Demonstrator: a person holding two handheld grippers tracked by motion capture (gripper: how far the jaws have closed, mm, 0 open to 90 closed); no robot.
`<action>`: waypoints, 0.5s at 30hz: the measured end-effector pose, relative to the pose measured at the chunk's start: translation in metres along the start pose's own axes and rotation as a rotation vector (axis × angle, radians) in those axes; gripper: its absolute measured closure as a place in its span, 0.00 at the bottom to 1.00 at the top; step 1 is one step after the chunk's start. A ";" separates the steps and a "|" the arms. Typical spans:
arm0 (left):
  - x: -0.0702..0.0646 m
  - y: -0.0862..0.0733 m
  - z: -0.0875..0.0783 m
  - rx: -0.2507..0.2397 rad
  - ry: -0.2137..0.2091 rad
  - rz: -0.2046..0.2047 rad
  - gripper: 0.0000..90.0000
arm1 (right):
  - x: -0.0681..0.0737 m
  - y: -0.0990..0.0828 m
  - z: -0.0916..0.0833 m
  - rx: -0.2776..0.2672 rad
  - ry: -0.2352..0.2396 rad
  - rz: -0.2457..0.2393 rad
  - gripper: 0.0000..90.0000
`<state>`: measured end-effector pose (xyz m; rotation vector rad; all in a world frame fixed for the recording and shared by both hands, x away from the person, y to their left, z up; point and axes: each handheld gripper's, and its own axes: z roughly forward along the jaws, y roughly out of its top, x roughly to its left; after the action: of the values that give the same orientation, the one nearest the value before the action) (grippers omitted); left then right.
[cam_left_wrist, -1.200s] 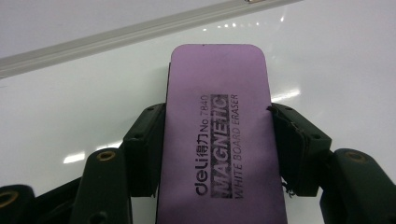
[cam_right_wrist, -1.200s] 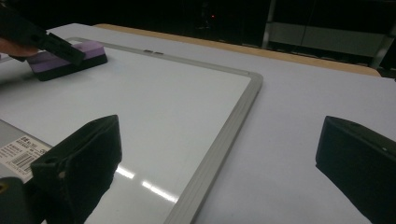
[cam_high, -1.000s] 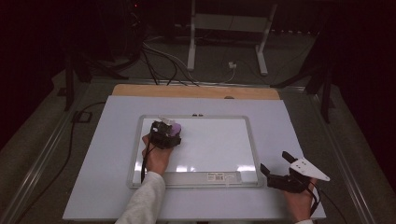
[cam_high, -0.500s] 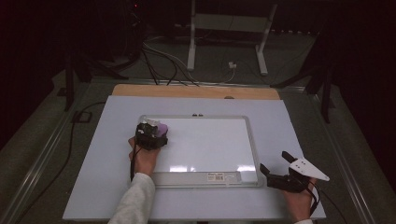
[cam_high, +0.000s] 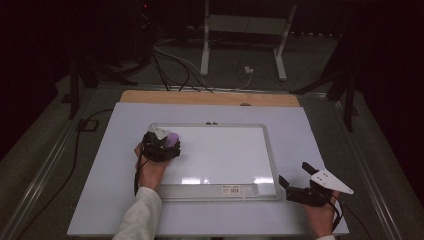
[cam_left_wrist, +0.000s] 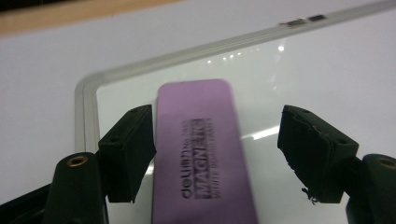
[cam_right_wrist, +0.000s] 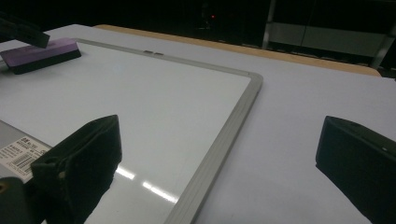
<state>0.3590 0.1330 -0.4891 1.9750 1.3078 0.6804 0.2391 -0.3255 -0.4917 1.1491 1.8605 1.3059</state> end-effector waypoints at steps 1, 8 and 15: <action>-0.002 0.000 -0.001 0.009 -0.021 0.035 0.37 | 0.000 0.000 0.000 0.000 0.000 0.000 0.01; -0.003 -0.004 0.006 0.068 0.012 0.059 0.41 | 0.001 0.000 0.000 -0.001 -0.001 -0.002 0.01; 0.000 -0.002 0.007 0.077 0.014 0.052 0.42 | 0.000 0.000 0.000 -0.003 -0.001 0.002 0.01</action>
<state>0.3625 0.1316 -0.4954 2.0760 1.3132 0.6793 0.2388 -0.3255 -0.4913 1.1499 1.8569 1.3083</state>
